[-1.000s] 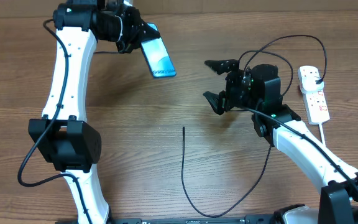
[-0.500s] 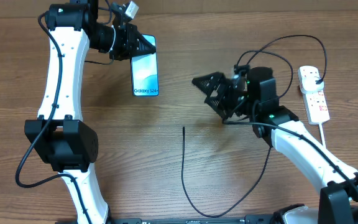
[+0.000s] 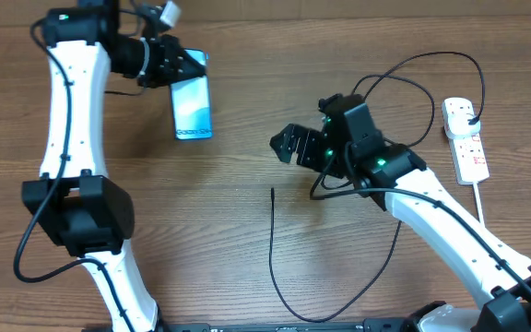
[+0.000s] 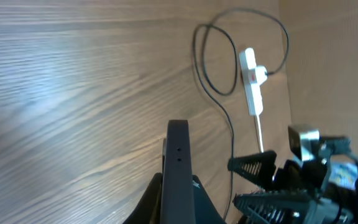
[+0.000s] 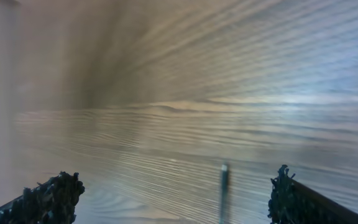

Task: Plug charger to phone and switch on socket
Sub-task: 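Move the right gripper down over the black cable's plug end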

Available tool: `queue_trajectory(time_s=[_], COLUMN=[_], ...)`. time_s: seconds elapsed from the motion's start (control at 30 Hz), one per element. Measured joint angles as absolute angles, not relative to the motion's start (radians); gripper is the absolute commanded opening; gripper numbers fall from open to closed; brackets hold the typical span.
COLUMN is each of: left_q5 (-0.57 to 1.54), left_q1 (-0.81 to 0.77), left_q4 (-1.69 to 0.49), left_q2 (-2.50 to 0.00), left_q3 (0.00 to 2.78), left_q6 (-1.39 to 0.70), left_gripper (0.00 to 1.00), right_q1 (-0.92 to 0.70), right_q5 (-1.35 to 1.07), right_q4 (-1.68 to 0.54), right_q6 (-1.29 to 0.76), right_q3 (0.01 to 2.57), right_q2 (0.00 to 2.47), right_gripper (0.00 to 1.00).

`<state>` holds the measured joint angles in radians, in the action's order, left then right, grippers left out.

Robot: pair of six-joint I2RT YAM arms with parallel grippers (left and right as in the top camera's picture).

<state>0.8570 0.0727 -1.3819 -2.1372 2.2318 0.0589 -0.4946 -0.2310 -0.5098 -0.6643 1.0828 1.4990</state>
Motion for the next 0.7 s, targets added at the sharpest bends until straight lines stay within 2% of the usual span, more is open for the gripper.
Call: queue_trajectory(time_s=[0.17, 0.5, 0.7], left_q5=[0.872, 0.908, 0.918], left_q1=[0.118, 0.111, 0.111], left_q4=[-1.383, -1.385, -1.383], left_q2=[-2.137, -2.139, -2.148], left_q3=[2.232, 2.232, 2.232], left_q6=[0.05, 0.018, -0.054], left_gripper=[0.04, 0.05, 0.04], right_q1=[-0.547, -0.684, -0.694], right_q5=[-0.141, -0.041, -0.022], right_q4=[-0.535, -0.564, -0.579], right_q6=[-0.638, -0.59, -0.588], right_q3=[1.083, 1.083, 1.083], right_q2=[1.514, 1.679, 1.695], right_gripper=[1.0, 1.0, 1.0])
